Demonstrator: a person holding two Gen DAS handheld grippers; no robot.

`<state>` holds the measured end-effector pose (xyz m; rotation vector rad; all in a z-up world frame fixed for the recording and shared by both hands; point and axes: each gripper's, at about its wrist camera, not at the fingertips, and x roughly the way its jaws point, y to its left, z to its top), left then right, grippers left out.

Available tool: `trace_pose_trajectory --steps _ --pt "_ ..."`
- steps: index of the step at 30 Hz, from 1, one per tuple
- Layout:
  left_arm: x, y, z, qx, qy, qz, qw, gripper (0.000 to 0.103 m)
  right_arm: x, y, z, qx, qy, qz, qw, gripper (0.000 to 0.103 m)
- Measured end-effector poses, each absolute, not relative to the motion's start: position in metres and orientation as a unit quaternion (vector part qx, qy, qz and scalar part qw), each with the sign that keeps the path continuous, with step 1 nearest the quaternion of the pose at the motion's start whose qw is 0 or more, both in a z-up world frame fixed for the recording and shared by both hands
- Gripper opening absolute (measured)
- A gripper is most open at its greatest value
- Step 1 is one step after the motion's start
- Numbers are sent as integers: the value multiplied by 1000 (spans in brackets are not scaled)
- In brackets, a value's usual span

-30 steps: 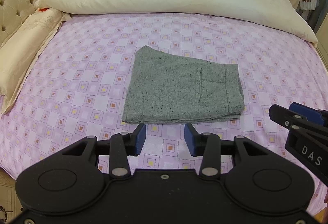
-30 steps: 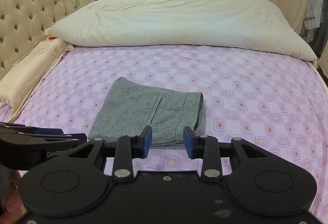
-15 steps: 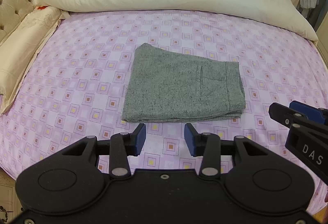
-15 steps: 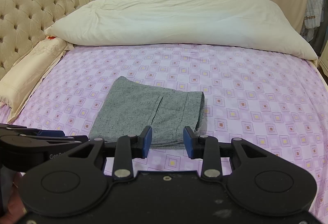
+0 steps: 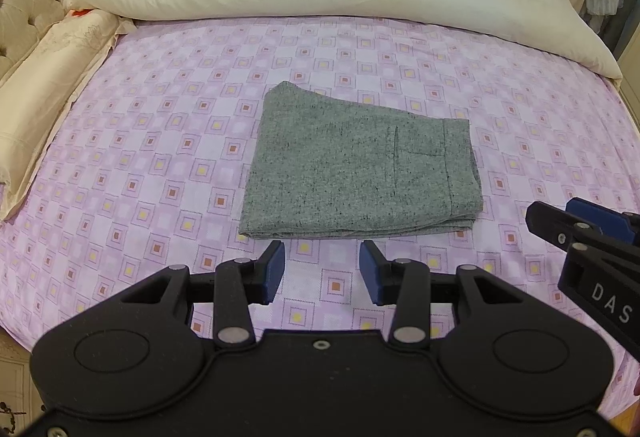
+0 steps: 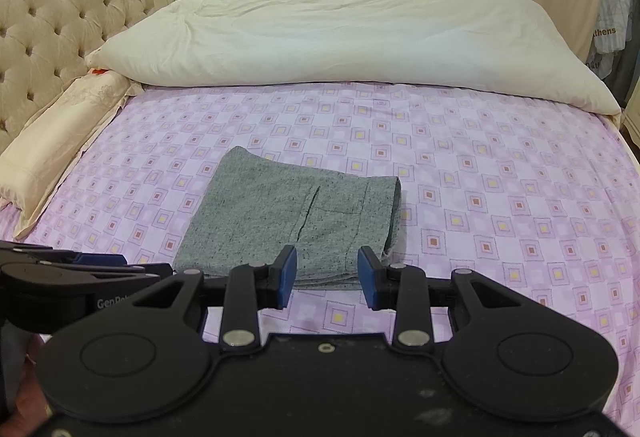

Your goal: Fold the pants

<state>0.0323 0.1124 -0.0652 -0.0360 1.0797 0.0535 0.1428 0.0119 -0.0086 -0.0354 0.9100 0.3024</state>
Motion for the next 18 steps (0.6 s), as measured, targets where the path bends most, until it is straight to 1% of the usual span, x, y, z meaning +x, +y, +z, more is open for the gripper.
trace_pose_trajectory --steps 18 --pt "32 115 -67 -10 513 20 858 51 144 19 -13 -21 447 141 883 36"
